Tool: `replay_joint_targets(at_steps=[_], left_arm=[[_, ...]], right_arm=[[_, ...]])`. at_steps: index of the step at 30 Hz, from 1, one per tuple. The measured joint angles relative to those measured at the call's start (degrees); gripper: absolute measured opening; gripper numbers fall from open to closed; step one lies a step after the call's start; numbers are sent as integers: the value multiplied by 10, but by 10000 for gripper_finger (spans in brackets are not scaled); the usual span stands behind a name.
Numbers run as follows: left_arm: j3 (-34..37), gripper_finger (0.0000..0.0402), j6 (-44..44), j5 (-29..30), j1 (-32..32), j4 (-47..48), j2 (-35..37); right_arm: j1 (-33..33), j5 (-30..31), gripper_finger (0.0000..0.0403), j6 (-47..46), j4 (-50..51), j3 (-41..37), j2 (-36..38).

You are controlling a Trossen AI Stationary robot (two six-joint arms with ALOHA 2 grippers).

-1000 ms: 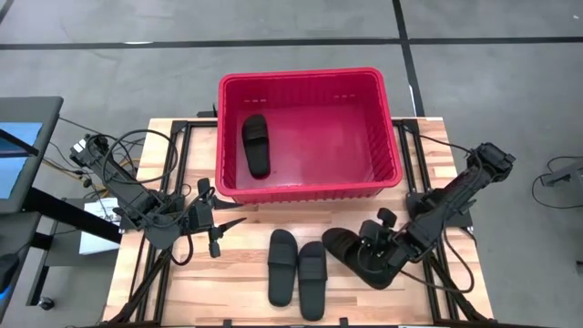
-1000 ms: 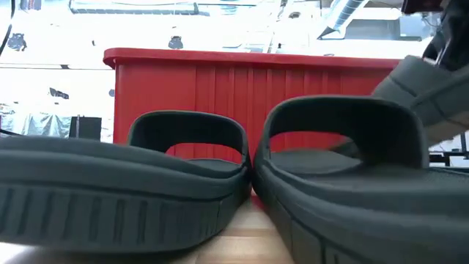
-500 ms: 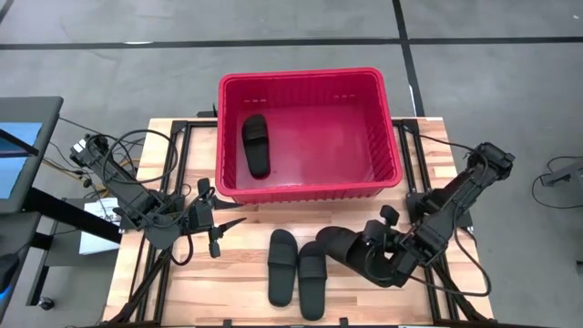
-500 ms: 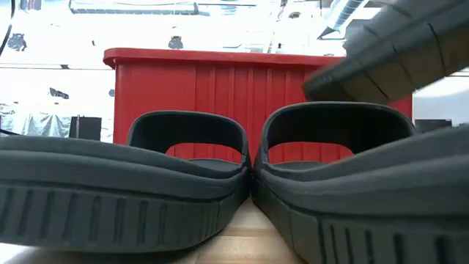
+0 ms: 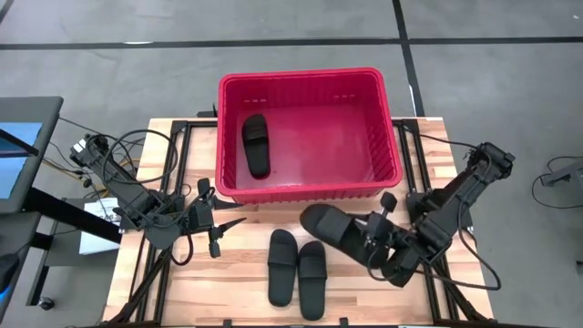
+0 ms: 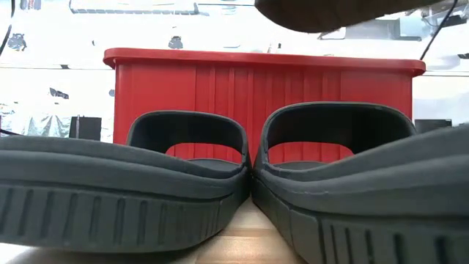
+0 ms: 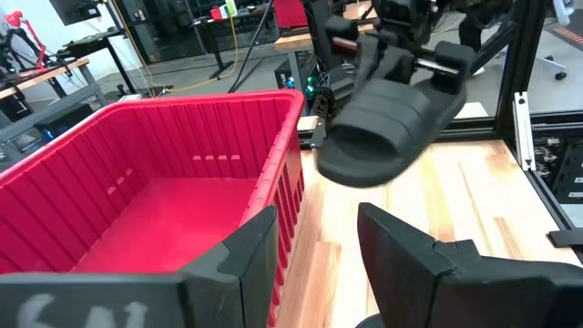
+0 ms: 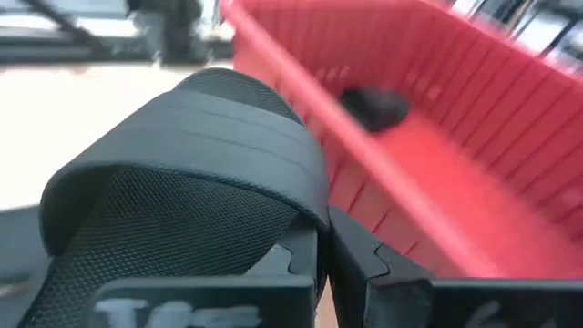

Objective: Pick and place slides into bin
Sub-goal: Put the black slides into the red bin

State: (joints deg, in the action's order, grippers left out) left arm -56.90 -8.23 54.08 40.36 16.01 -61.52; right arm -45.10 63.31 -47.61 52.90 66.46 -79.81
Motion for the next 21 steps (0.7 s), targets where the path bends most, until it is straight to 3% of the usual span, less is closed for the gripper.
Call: replay_joint_targets(at_steps=[10,21], left_arm=[[0,144,-17,4,-20,-6,0],[0,144,-93,2,-96,-86,-7]], right_arm=[[52,113,0,115,-90,1,-7],[91,223,0,363,-308,1,-65]])
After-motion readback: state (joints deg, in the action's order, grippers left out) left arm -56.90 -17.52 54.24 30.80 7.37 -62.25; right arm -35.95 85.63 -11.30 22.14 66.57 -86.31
